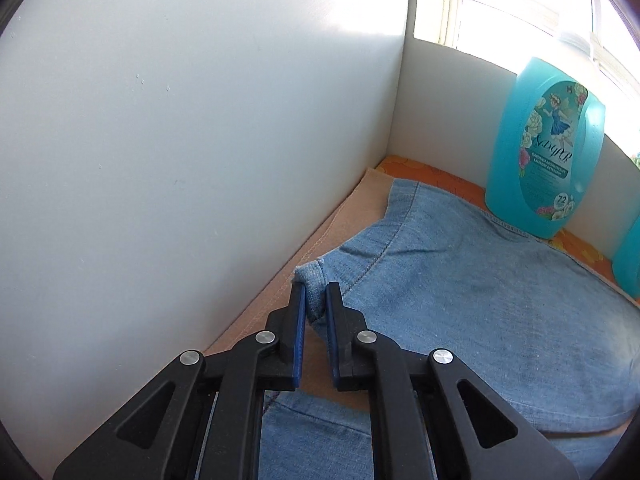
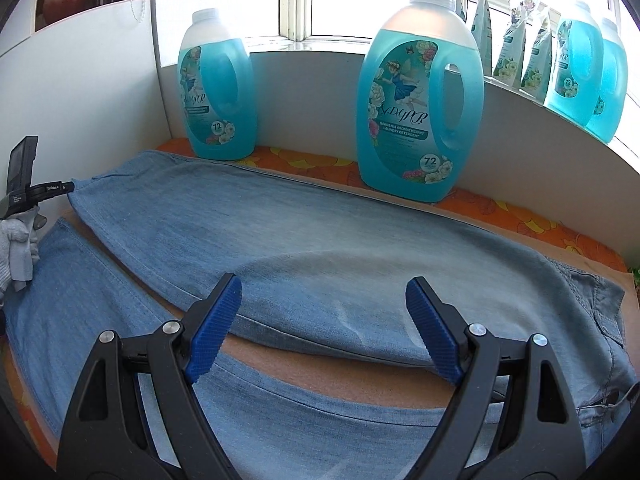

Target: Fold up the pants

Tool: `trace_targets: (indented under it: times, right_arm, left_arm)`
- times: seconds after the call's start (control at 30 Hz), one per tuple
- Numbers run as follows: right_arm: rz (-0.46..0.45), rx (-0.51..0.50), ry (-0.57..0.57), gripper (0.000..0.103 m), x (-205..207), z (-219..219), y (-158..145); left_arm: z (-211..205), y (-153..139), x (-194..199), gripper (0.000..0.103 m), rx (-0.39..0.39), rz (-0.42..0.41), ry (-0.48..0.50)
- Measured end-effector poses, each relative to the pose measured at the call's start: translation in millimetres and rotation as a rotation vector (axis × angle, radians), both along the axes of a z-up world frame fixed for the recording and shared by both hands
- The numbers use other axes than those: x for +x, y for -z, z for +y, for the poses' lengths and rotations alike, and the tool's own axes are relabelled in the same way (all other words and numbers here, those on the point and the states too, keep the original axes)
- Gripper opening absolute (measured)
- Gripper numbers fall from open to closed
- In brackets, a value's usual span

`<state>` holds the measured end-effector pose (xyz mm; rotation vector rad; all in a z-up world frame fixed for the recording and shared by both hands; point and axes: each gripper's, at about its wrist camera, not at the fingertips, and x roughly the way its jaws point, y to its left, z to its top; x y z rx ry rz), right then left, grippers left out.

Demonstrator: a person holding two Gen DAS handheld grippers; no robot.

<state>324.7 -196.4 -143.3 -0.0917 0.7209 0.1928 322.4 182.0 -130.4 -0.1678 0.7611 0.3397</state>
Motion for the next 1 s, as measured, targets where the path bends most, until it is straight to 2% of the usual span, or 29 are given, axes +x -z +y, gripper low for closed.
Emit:
trace_targets:
  times: [0.07,0.13,0.23,0.3,0.4,0.57,0.63,0.8,1.0]
  right_arm:
    - [-0.002,0.002,-0.008,0.087,1.4,-0.6,-3.1]
    - [-0.014,0.005,-0.016,0.087,1.2,-3.1,-10.4]
    - [-0.038,0.008,-0.047,0.087,0.2,-11.2,-27.2]
    - [-0.057,0.001,-0.063,0.087,3.2,-19.0,-40.2]
    - [-0.053,-0.021,-0.107,0.087,18.4,-32.7,-53.0]
    - [-0.047,-0.089,-0.066,0.087,57.1,-53.4,-62.9]
    - [-0.029,-0.107,-0.075,0.087,75.1,-55.9,-61.6]
    - [0.066,-0.121,-0.18,0.086,119.0,-36.2,-43.0]
    - [0.135,-0.16,-0.32,0.058,164.3,5.2,-3.9]
  left_arm:
    - [-3.4,1.4,1.1,0.013,0.035,0.038,0.018]
    - [-4.1,-3.9,1.7,0.015,0.046,0.039,0.029]
    - [-6.1,-19.6,0.4,0.035,0.07,0.021,0.049]
    - [-9.1,-31.3,0.2,0.035,0.078,0.001,0.062]
    - [-10.8,-47.4,0.1,0.035,0.032,-0.025,0.092]
    - [-24.0,-65.3,8.9,0.035,-0.007,-0.042,0.149]
    - [-32.6,-69.8,13.0,0.035,-0.003,-0.037,0.172]
    - [-55.5,-70.3,33.3,0.035,-0.02,-0.01,0.237]
    - [-74.5,-59.1,55.7,0.035,-0.039,0.035,0.308]
